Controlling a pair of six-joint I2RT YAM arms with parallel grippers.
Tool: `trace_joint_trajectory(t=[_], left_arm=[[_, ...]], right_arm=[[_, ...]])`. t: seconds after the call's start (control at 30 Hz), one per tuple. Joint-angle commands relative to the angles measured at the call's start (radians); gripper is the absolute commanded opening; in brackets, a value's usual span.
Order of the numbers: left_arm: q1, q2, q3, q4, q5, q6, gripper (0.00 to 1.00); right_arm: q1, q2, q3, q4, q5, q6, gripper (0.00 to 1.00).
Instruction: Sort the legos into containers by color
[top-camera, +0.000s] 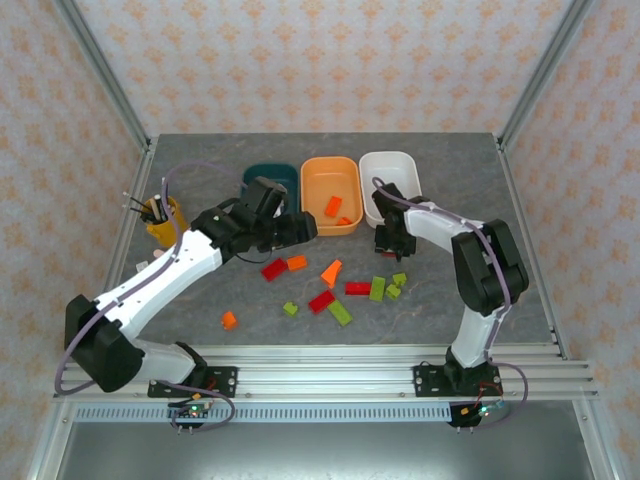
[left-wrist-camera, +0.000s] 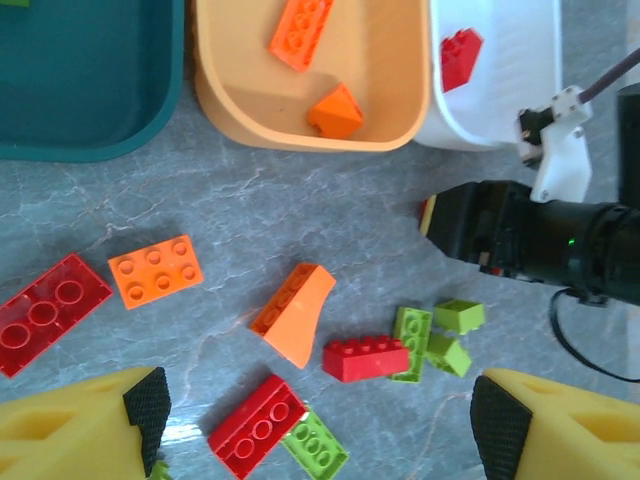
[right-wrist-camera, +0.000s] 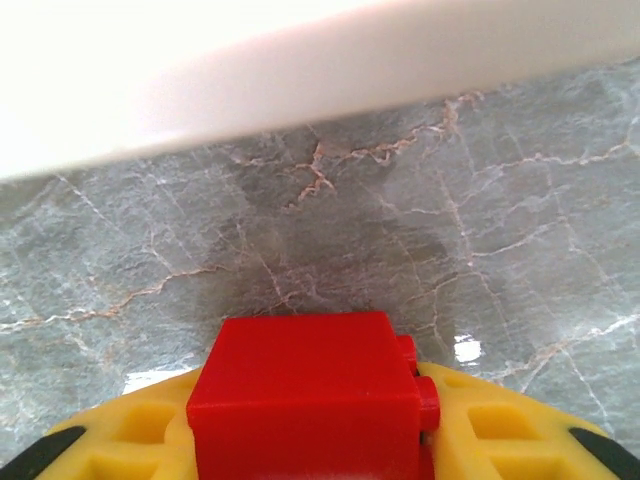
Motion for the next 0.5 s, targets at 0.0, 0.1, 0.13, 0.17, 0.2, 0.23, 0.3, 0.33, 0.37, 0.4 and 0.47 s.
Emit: trace_joint_trajectory(t=[0.0,0.1,0.13,0.17,0.2,0.23,0.3,0.33,0.37,0.4,0.47], left_arm=[[-0.016,-0.031,0.014,0.04,-0.005,-0.03,0.82],[-0.017,-0.017,0.067,0.032,-0.024,-0.029,0.82],[-0.017,-0.005,0.084,0.033,-0.025,-0.027,0.82],[-0.018,0.013,0.106,0.035,-0.025,-0.023,0.82],[-0.017,0.036,0.132,0.034,-0.024,-0.021,0.82],[-0.017,0.056,0.153,0.034,-0.024,-0.017,0.82],[-0.017,0.103,0.205,0.032,-0.026,-0.011,0.82],[-0.017,0.12,0.227,0.032,-0.031,-0.007,0.82],[-0.018,0.137,0.251,0.034,-0.04,-0.002,0.82],[-0.016,0.154,0.275,0.035,-0.048,0.003,0.82],[-0.017,0.186,0.323,0.024,-0.063,0.013,0.82]], right_arm=[[0.002,-0.157,0.021,-0.037,0.048,0.014,0.34],[-0.007,-0.225,0.079,-0.081,0.069,0.02,0.34],[-0.01,-0.223,0.106,-0.094,0.071,0.017,0.34],[-0.017,-0.207,0.142,-0.105,0.063,0.012,0.34],[-0.027,-0.183,0.179,-0.115,0.05,0.008,0.34],[-0.037,-0.153,0.211,-0.123,0.034,0.006,0.34],[-0.057,-0.071,0.293,-0.145,-0.01,0.001,0.34],[-0.066,-0.03,0.337,-0.165,-0.024,-0.003,0.34],[-0.071,0.014,0.385,-0.186,-0.031,-0.006,0.34],[-0.079,0.056,0.425,-0.2,-0.043,-0.009,0.34],[-0.091,0.127,0.497,-0.224,-0.074,-0.009,0.34]])
